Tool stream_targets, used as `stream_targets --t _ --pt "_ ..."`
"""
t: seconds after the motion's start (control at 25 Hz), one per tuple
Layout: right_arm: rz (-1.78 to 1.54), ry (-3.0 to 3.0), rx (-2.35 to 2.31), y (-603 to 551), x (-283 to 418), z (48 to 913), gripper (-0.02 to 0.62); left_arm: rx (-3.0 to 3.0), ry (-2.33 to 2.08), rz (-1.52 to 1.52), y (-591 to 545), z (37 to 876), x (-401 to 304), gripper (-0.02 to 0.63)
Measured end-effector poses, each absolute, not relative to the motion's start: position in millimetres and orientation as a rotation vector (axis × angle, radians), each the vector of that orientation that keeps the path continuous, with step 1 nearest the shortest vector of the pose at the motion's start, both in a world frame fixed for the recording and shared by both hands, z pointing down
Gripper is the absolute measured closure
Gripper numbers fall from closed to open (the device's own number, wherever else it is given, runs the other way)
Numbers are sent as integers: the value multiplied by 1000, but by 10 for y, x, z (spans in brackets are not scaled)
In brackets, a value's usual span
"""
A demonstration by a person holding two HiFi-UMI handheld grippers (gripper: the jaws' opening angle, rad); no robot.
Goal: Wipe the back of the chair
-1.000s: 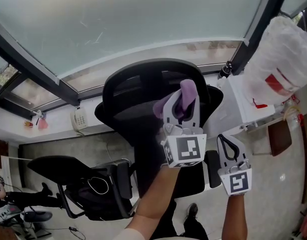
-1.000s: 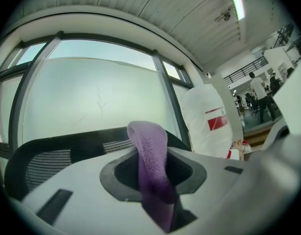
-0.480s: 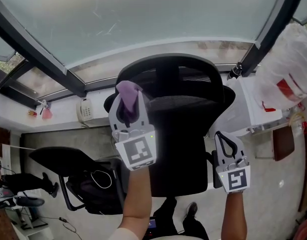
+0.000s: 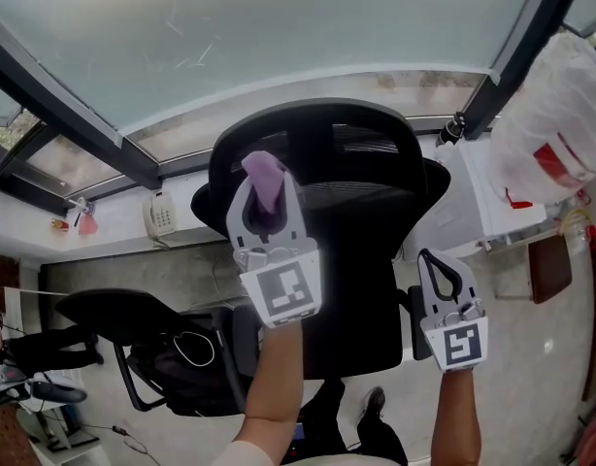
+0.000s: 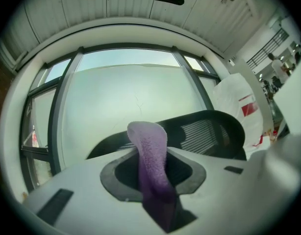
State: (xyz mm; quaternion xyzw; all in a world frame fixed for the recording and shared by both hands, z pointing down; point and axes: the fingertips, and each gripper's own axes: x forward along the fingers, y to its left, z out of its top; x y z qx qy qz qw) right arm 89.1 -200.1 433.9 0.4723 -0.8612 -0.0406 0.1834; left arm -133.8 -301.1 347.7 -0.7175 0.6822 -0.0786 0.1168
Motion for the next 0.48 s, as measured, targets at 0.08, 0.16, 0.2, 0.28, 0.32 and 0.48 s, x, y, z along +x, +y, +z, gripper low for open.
stream_targets --t 0.08,0.16,0.2,0.28,0.32,0.48 --pt "-110 -2418 1349 -1979 978 4359 600 -2189 1906 -261 -3059 3561 -919 495" --pt "-103 -2404 1366 -1957 1060 4387 600 -2284 1808 -275 -3077 3643 -424 496" --pt "-98 -2395 1372 -1946 1099 4403 600 -2320 1765 -256 -3072 3664 -187 496" --pt "-93 -2379 1380 -1922 1166 4423 600 -2360 1707 -192 -3044 3673 160 497" --pt "-94 -2374 1384 -1913 1193 4427 600 -2369 1695 -173 -3030 3674 246 497" --pt "-87 -2368 1400 -1897 1251 4442 600 -2375 1695 -151 -3007 3685 247 497"
